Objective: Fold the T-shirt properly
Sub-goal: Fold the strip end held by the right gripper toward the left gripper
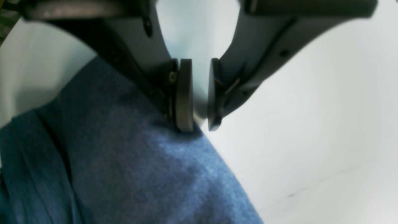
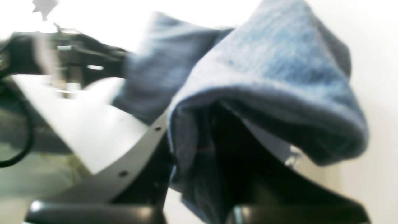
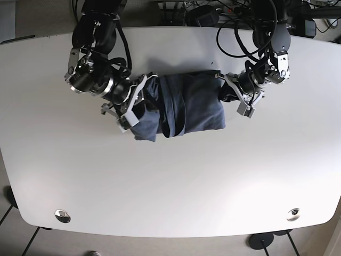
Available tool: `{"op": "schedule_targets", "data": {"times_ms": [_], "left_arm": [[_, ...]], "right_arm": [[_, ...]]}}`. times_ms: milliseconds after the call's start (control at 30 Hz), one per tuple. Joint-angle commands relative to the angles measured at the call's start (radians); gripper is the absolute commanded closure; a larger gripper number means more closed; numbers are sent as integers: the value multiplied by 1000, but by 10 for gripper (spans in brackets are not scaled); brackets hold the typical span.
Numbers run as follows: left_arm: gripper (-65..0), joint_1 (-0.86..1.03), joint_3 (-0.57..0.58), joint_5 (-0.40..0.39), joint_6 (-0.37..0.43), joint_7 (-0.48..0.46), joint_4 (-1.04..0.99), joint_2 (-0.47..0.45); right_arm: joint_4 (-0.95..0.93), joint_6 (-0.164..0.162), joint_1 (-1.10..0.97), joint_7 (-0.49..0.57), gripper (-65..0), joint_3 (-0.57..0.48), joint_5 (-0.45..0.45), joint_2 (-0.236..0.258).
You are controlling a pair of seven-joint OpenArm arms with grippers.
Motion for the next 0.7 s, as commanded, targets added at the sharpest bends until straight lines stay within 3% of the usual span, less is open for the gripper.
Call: {"op": "schedule_targets", "data": {"times_ms": [33,100,200,433,700], "left_arm": [[-68,-10,-4,-13,-5,-11,13,-7],[-68,-10,-4,-13,-5,-11,13,-7],[-68,-10,-4,-13,-5,-11,13,-7],[-68,-10,-4,-13,-5,-11,13,-7],[-68,-10,-4,-13,-5,-11,13,-7]], "right_arm": [[15,2,16,43,-25,-49,22,-11],[15,-4,16,74,-25,-112,20,-11],[0,-59,16,109,-25,-215,-38,-9],[-150,-65,48,269,-32,-360,-224,-8],[-328,-67,166,293,-38,-362,-235,-12]]}}
